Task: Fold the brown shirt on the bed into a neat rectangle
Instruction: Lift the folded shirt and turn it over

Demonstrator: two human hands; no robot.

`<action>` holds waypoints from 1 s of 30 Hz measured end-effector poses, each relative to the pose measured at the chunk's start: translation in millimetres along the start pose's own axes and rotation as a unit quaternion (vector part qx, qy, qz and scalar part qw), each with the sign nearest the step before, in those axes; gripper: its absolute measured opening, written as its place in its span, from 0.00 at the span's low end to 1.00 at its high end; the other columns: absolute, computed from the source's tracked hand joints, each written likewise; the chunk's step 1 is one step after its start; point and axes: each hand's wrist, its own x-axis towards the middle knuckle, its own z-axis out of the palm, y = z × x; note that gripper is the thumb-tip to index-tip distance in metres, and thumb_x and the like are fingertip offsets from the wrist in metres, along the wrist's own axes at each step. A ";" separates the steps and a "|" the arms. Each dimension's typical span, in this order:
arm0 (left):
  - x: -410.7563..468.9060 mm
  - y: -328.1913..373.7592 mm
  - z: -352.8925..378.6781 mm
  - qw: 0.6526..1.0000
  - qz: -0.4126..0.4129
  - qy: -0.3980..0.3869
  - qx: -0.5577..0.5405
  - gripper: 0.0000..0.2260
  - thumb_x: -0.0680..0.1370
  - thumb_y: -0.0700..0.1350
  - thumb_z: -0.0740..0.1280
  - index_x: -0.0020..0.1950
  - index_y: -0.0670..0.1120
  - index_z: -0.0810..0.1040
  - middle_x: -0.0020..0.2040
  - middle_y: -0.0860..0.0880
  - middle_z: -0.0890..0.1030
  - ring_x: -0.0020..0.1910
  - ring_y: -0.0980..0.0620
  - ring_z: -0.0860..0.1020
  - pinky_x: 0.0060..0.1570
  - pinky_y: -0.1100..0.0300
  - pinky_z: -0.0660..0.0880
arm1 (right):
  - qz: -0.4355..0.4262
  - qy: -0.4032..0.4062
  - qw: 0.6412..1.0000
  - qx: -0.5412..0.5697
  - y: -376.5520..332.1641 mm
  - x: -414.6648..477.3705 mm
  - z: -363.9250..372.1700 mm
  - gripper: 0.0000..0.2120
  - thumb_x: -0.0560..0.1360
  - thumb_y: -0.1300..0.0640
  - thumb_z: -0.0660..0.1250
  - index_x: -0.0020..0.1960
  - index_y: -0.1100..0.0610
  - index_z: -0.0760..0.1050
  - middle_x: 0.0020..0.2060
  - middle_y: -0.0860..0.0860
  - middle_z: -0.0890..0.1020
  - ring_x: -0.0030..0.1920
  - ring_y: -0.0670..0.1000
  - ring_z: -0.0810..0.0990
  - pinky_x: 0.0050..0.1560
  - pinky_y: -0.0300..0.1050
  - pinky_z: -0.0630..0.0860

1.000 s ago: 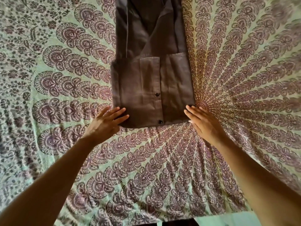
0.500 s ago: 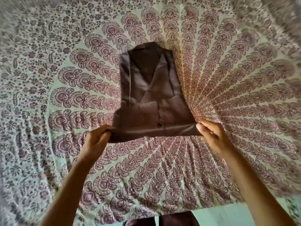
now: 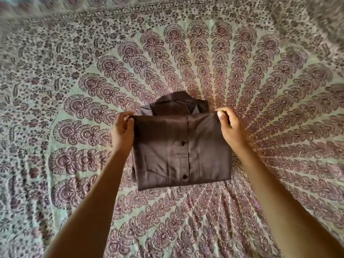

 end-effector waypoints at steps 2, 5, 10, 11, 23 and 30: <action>23.8 -9.9 15.9 0.999 0.004 0.032 0.031 0.08 0.80 0.41 0.58 0.57 0.49 0.73 0.39 0.47 0.77 0.35 0.51 0.71 0.30 0.62 0.64 | -0.014 0.026 0.999 -0.018 12.6 25.6 20.3 0.11 0.78 0.58 0.59 0.50 0.65 0.77 0.36 0.58 0.81 0.32 0.51 0.74 0.30 0.42 0.63; 52.6 -23.1 33.3 0.994 -0.010 0.093 0.061 0.09 0.80 0.41 0.58 0.58 0.48 0.72 0.44 0.44 0.79 0.40 0.47 0.75 0.39 0.57 0.70 | -0.038 0.018 0.999 -0.012 28.8 59.9 48.9 0.15 0.79 0.55 0.57 0.50 0.66 0.75 0.41 0.54 0.81 0.38 0.50 0.77 0.38 0.44 0.71; 79.7 -45.8 58.5 0.988 -0.011 0.112 0.105 0.11 0.80 0.41 0.57 0.61 0.43 0.70 0.53 0.45 0.78 0.47 0.47 0.76 0.45 0.55 0.70 | -0.039 0.032 0.994 -0.098 62.8 87.6 80.9 0.12 0.79 0.55 0.59 0.51 0.64 0.75 0.37 0.58 0.81 0.33 0.60 0.78 0.29 0.48 0.70; 81.4 -47.8 62.3 0.988 -0.002 0.114 0.107 0.11 0.79 0.41 0.57 0.61 0.42 0.70 0.53 0.44 0.78 0.47 0.46 0.76 0.45 0.54 0.70 | -0.036 0.038 0.992 -0.119 66.8 87.8 84.7 0.11 0.78 0.56 0.60 0.51 0.64 0.74 0.36 0.59 0.81 0.31 0.60 0.78 0.27 0.46 0.67; 23.0 -38.6 44.5 0.980 -0.067 0.072 0.173 0.19 0.79 0.49 0.62 0.65 0.43 0.64 0.54 0.39 0.79 0.44 0.45 0.77 0.41 0.57 0.68 | 0.137 0.105 0.983 -0.063 67.3 43.4 75.8 0.19 0.76 0.50 0.58 0.58 0.63 0.72 0.50 0.59 0.82 0.46 0.59 0.81 0.41 0.43 0.71; -56.4 -46.2 27.1 0.955 -0.184 0.044 0.228 0.14 0.78 0.49 0.64 0.60 0.44 0.71 0.53 0.40 0.81 0.46 0.42 0.79 0.41 0.57 0.68 | 0.219 0.069 0.963 -0.144 53.5 -59.8 58.4 0.21 0.76 0.47 0.59 0.56 0.64 0.73 0.42 0.60 0.81 0.39 0.59 0.79 0.34 0.44 0.68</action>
